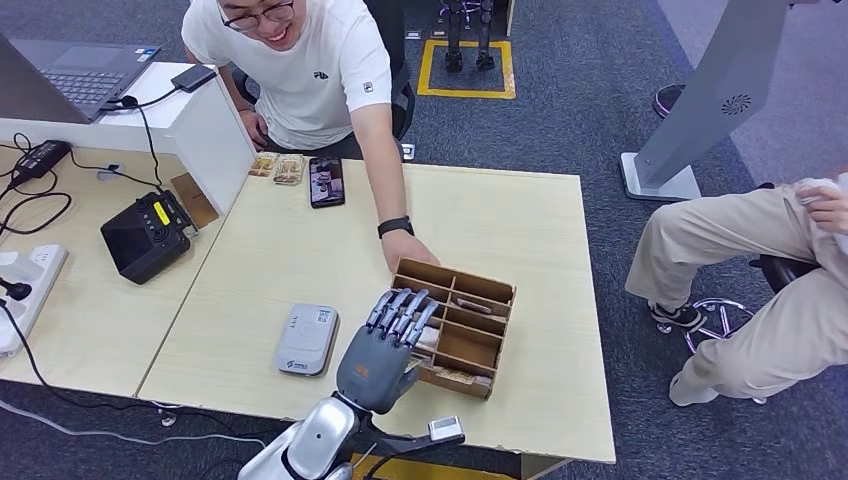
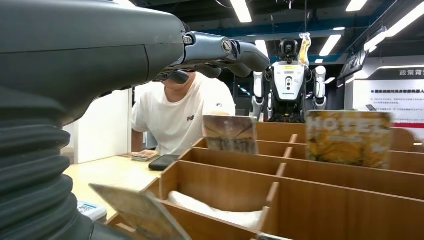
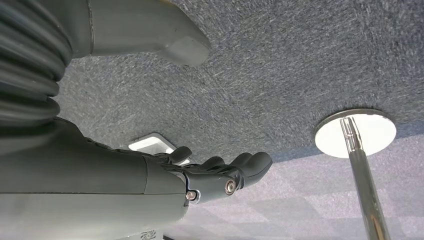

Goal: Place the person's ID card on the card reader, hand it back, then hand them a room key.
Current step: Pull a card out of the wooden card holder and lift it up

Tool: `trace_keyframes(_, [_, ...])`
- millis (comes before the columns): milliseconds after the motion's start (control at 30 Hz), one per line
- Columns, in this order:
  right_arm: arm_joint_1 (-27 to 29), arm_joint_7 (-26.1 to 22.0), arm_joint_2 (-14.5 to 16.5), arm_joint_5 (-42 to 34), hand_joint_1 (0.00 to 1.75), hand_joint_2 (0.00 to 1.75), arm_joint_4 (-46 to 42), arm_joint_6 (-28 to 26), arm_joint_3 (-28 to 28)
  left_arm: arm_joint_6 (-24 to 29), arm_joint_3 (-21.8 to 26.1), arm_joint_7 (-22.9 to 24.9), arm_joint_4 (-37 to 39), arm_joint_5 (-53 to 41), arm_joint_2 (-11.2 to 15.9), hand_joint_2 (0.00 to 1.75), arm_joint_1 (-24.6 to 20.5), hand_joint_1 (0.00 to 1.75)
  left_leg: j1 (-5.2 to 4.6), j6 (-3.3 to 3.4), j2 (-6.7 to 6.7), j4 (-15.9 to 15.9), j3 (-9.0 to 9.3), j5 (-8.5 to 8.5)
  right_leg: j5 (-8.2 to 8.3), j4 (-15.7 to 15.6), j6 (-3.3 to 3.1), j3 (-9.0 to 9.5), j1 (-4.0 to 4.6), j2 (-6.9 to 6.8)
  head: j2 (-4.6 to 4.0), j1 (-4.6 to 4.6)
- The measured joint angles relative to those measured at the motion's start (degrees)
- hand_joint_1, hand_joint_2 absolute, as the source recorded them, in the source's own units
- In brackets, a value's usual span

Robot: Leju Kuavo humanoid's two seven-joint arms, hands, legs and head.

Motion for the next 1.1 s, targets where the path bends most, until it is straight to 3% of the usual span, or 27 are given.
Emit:
trace_keyframes(33, [0.0,0.0,0.0,0.1,0.00,1.75,0.0,0.0,0.0,0.0,0.0,-0.1,0.2,0.0,0.0,1.75,0.0,1.71,0.00,0.00,0.00,0.0,0.00,0.00,0.00,0.0,0.00,0.00,0.00,0.00,0.00,0.00])
trace_keyframes(67, [0.0,0.0,0.0,0.1,0.00,1.75,0.0,0.0,0.0,0.0,0.0,-0.4,0.3,0.1,0.0,1.75,0.0,1.74,0.00,0.00,0.00,0.0,0.00,0.00,0.00,0.0,0.00,0.00,0.00,0.00,0.00,-0.01])
trace_keyframes(700, [0.0,-0.4,0.0,1.1,0.00,1.75,0.1,0.0,0.0,-4.6,0.0,-5.1,2.8,3.0,0.0,1.75,-0.8,1.75,0.00,0.00,0.00,0.0,0.00,0.00,0.00,0.0,0.00,0.00,0.00,0.00,0.00,-0.01])
trace_keyframes(1100, [0.0,-1.0,0.0,1.0,0.00,1.75,0.3,0.0,0.0,-4.6,0.0,-6.7,3.7,5.0,0.1,1.75,-0.9,1.75,0.00,0.00,0.00,0.0,-0.01,0.00,0.00,0.0,0.00,0.00,0.00,0.00,0.00,-0.01])
